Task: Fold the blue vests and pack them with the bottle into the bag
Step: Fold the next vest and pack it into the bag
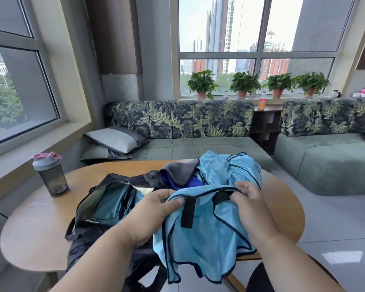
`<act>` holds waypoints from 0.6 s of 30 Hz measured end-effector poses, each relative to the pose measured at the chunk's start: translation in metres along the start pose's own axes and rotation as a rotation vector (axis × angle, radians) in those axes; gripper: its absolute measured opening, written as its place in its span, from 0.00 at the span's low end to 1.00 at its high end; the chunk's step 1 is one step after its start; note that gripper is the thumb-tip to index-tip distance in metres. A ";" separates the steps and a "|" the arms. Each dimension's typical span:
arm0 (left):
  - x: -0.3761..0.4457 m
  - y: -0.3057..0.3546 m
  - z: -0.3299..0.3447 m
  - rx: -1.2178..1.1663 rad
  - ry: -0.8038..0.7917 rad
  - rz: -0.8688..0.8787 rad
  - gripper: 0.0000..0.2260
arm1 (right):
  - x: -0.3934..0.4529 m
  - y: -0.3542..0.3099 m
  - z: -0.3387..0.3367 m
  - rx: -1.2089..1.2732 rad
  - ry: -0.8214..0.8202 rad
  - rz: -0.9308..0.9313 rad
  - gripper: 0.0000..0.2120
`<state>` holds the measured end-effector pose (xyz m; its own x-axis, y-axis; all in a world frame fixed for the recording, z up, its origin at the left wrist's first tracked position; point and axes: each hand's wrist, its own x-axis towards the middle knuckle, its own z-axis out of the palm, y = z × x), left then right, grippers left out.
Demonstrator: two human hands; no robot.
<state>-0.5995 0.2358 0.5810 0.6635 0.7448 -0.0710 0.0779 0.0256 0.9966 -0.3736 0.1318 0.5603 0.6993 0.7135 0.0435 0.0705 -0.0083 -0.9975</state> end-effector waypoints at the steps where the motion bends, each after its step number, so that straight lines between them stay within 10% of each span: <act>1: 0.000 0.000 0.002 -0.070 -0.021 -0.009 0.10 | -0.004 -0.001 0.002 -0.069 -0.042 -0.049 0.16; 7: 0.003 0.001 0.019 -0.145 0.008 0.047 0.07 | -0.033 -0.011 0.019 -0.339 -0.580 -0.255 0.22; 12: 0.003 -0.001 0.020 -0.104 -0.037 0.084 0.07 | -0.032 -0.003 0.029 -0.282 -0.340 -0.261 0.03; 18: 0.002 -0.010 0.000 0.246 -0.121 0.004 0.15 | -0.016 -0.010 0.016 -0.024 -0.128 -0.247 0.07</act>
<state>-0.5995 0.2372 0.5705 0.7474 0.6587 -0.0866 0.2438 -0.1508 0.9580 -0.3968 0.1319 0.5688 0.5637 0.7786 0.2759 0.2450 0.1614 -0.9560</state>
